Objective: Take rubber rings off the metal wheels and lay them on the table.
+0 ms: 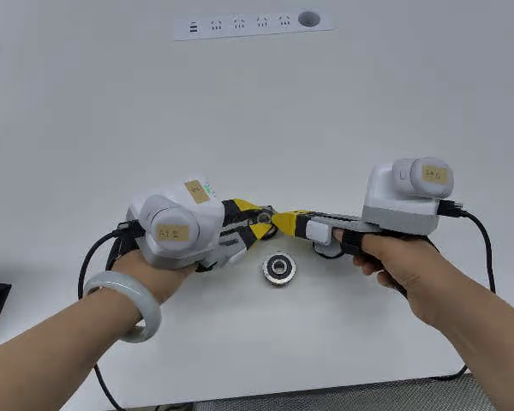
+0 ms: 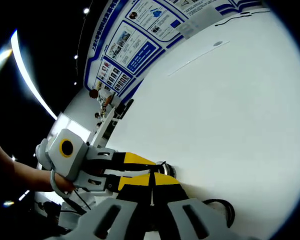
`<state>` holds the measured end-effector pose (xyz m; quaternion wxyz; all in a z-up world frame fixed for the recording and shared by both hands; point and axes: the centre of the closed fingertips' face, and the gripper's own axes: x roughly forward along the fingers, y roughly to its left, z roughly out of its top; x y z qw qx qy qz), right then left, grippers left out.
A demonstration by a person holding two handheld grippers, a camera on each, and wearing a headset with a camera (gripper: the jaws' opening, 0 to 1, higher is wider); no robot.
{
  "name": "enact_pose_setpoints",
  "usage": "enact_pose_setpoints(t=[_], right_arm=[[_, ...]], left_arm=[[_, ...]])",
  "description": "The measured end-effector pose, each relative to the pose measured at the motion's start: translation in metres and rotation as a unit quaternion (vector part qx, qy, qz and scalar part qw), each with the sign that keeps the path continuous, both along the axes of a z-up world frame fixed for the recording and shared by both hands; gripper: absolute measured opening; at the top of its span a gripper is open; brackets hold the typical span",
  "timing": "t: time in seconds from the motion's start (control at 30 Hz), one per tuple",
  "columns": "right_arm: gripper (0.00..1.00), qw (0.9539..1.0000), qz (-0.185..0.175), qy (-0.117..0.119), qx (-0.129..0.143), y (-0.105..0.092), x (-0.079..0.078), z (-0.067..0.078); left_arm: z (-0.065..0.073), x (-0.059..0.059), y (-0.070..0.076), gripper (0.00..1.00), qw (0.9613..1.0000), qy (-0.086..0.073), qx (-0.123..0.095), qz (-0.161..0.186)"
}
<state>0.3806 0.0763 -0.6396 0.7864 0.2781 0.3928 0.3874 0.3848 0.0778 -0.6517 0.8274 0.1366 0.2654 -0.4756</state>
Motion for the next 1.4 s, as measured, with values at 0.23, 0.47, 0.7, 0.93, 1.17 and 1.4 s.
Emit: enact_pose_setpoints(t=[0.23,0.47,0.7,0.93,1.17,1.4], right_arm=[[0.02,0.9999,-0.002,-0.001,0.015,0.005,-0.001,0.007],[0.02,0.9999,-0.016,0.004,0.002,-0.002,0.002,0.003],[0.02,0.9996,-0.023,0.012,-0.012,-0.005,0.003,-0.005],[0.02,0.9994,-0.026,0.015,-0.018,-0.008,0.005,-0.008],[0.02,0.9994,-0.026,0.015,-0.019,-0.007,0.003,-0.006],[0.02,0.9995,-0.024,0.014,-0.017,-0.006,0.000,-0.002]], left_arm=[[0.000,0.000,0.000,0.13,1.0000,0.000,0.001,0.001],[0.000,0.000,-0.001,0.14,1.0000,0.003,-0.003,-0.001],[0.002,-0.003,-0.001,0.17,0.9999,0.003,-0.008,-0.009],[0.006,-0.004,0.002,0.21,0.9999,-0.006,-0.010,-0.009],[0.007,-0.003,0.006,0.28,0.9999,-0.010,-0.011,-0.004],[0.006,-0.004,0.013,0.37,0.9999,-0.010,-0.007,0.003]])
